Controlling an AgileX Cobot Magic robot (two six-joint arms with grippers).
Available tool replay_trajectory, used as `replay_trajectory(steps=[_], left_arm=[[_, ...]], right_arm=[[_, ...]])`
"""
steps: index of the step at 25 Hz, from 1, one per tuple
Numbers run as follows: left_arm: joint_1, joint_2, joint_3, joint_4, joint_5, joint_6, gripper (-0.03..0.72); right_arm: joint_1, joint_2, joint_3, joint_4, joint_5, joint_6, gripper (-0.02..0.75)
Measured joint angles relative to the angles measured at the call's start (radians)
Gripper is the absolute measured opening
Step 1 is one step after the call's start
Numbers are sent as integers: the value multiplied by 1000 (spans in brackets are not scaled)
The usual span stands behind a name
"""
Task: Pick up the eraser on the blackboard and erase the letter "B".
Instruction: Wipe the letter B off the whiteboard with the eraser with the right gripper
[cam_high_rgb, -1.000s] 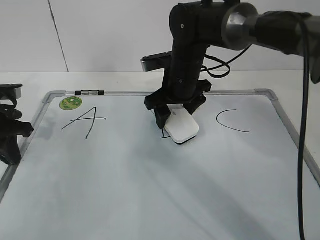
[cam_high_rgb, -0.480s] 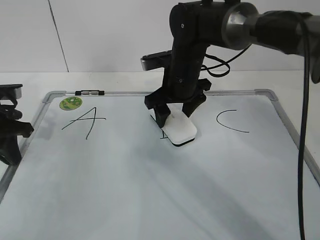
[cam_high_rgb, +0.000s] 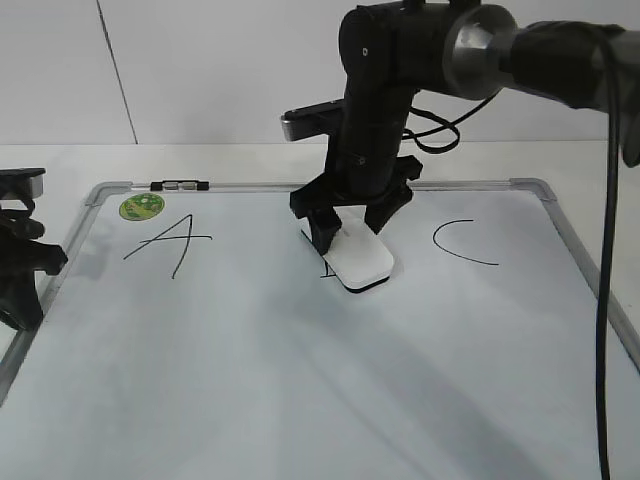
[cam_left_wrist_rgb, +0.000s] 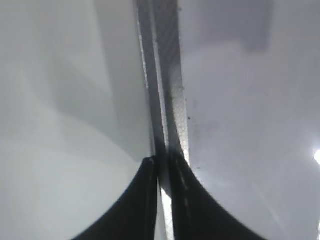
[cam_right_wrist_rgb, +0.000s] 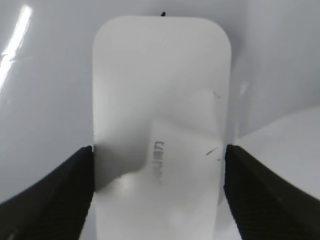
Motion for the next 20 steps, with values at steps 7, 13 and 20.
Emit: replay_trajectory(steps=[7,13,20], left_arm=[[0,0,0,0,1,0,28],[0,0,0,0,1,0,28],[0,0,0,0,1,0,28]], right_arm=[[34,0,0,-75,-7,-9,636],[35,0,0,-98,-12,27,636],[35,0,0,-97,-12,53,636]])
